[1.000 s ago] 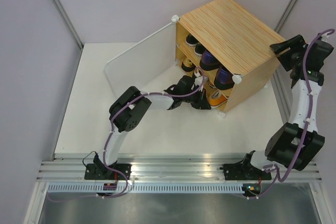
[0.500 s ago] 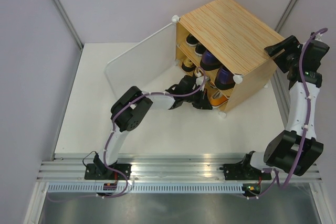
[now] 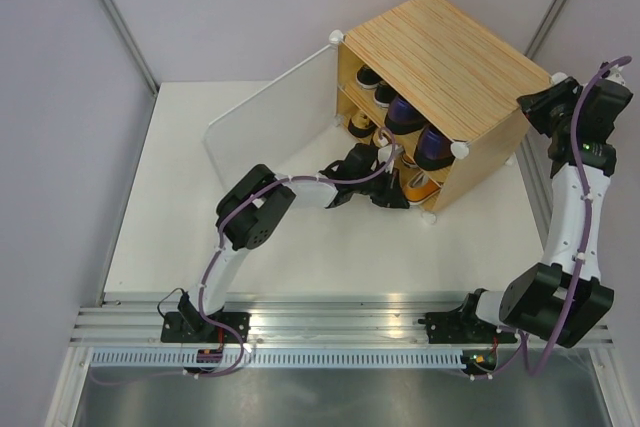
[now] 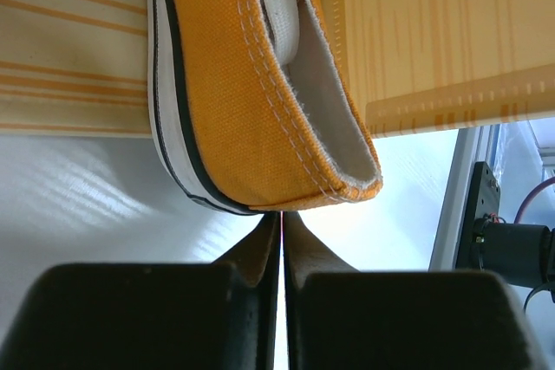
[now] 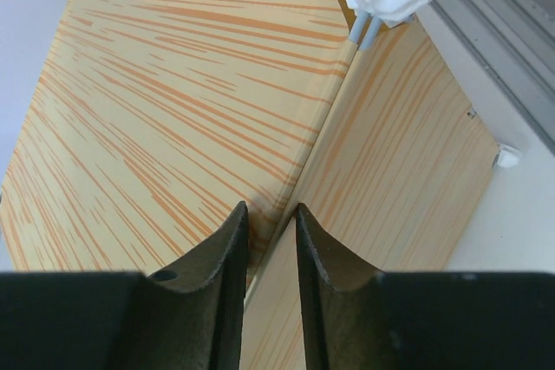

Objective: Place and organize the shoes in the shoe cabinet
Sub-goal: Place the shoe in the shoe cabinet, then adjust the shoe in the shoe cabinet.

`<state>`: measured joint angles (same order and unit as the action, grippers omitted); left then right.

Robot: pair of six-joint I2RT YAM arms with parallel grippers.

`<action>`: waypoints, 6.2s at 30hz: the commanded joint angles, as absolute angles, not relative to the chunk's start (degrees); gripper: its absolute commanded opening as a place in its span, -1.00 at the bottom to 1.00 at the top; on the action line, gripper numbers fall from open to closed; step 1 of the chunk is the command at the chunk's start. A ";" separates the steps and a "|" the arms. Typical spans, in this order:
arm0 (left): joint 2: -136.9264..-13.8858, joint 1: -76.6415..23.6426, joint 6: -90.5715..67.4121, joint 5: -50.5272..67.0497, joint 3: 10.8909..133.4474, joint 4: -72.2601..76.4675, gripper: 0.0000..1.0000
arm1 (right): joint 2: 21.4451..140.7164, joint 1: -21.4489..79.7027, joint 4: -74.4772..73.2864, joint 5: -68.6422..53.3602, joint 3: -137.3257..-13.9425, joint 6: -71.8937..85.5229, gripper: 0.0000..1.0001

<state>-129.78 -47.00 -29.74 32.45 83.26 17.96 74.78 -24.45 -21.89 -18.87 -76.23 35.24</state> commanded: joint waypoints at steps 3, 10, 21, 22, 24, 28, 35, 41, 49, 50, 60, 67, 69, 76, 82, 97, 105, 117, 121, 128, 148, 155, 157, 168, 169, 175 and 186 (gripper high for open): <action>-133.06 -46.32 -32.43 26.01 89.47 24.96 -0.86 | 74.62 -18.81 -26.01 -23.38 -73.83 33.40 -0.63; -131.49 -46.23 -32.08 26.19 86.41 25.57 -0.73 | 73.30 -15.39 -27.51 -21.89 -73.57 32.08 -0.99; -116.46 -41.75 -30.32 22.76 66.72 32.78 0.17 | 70.32 -13.27 -28.12 -19.16 -72.16 31.29 -0.94; -116.02 -40.79 -30.58 23.81 66.19 33.31 0.18 | 70.14 -13.27 -28.12 -18.99 -72.07 31.29 -0.94; -115.23 -39.47 -29.19 23.82 64.61 35.40 0.27 | 69.61 -13.27 -28.12 -18.90 -72.24 31.29 -0.92; -116.10 -38.50 -26.38 23.03 65.91 37.00 0.28 | 69.08 -13.27 -28.12 -18.90 -72.25 31.46 -0.91; -121.81 -38.50 -22.32 21.98 74.26 37.53 0.25 | 68.29 -13.27 -27.60 -18.54 -72.16 31.81 -0.88; -127.09 -38.41 -23.73 20.57 78.48 42.89 0.11 | 68.12 -13.27 -26.19 -18.37 -71.37 32.34 -0.88; -129.02 -39.11 -26.54 16.09 79.63 46.93 0.11 | 68.03 -13.27 -25.40 -17.93 -71.81 32.96 -0.86; -129.63 -39.20 -26.89 16.00 79.80 47.63 0.11 | 67.94 -13.27 -25.31 -17.93 -71.81 33.05 -0.86; -134.47 -39.64 -36.02 13.54 86.04 44.56 0.20 | 67.50 -13.27 -24.87 -17.75 -72.16 33.31 -0.85; -135.61 -39.73 -44.38 10.73 84.99 45.26 0.20 | 67.06 -13.27 -24.61 -17.49 -71.89 33.49 -0.85; -135.53 -39.64 -47.27 9.94 84.29 45.70 0.19 | 66.89 -13.27 -24.52 -17.40 -71.81 33.57 -0.85; -137.02 -39.64 -58.00 9.05 83.41 50.71 0.20 | 66.71 -13.27 -24.43 -17.05 -71.54 33.66 -0.85; -137.72 -39.73 -59.77 8.96 84.90 49.93 0.20 | 66.53 -13.27 -24.35 -16.88 -71.46 33.57 -0.85; -137.29 -40.87 -61.08 5.45 87.89 40.61 0.19 | 66.09 -13.36 -24.17 -15.56 -70.75 33.40 -0.85; -137.46 -41.22 -61.00 3.96 89.12 34.82 0.06 | 65.57 -13.18 -24.26 -14.85 -70.40 33.22 -0.85; -137.72 -41.31 -60.12 6.41 88.51 34.28 -0.95 | 64.78 -13.18 -24.17 -13.89 -69.87 32.96 -0.85; -136.59 -41.31 -58.80 6.59 87.55 34.45 -0.95 | 64.60 -13.18 -24.17 -13.89 -69.79 32.96 -0.85; -132.10 -41.22 -56.43 4.57 83.41 35.77 -0.96 | 64.51 -13.18 -24.17 -13.89 -69.70 33.05 -0.85; -130.43 -41.05 -52.39 11.25 80.33 47.81 0.04 | 64.69 -13.18 -24.26 -13.62 -69.61 32.70 -0.84; -133.06 -41.57 -50.01 13.01 83.32 49.13 0.09 | 64.86 -13.18 -24.17 -13.45 -69.70 32.61 -0.84; -133.85 -41.66 -49.75 12.66 84.45 47.65 0.09 | 64.86 -13.27 -24.17 -13.45 -69.70 32.61 -0.84; -135.70 -42.54 -50.01 8.00 87.27 43.07 0.16 | 64.60 -13.18 -23.73 -12.13 -69.17 32.52 -0.84; -135.79 -42.63 -50.01 7.91 87.45 43.07 0.18 | 64.60 -13.18 -23.64 -12.13 -69.08 32.69 -0.84; -137.11 -43.33 -50.54 6.33 90.17 40.26 0.19 | 63.90 -13.18 -23.47 -11.60 -68.73 32.70 -0.84; -138.07 -44.03 -50.10 3.60 92.55 39.64 -0.46 | 63.28 -13.10 -23.20 -10.90 -68.38 32.61 -0.84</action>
<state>-136.55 -42.76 -51.96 5.04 87.26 39.27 63.13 -14.76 -22.28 -7.35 -69.71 32.14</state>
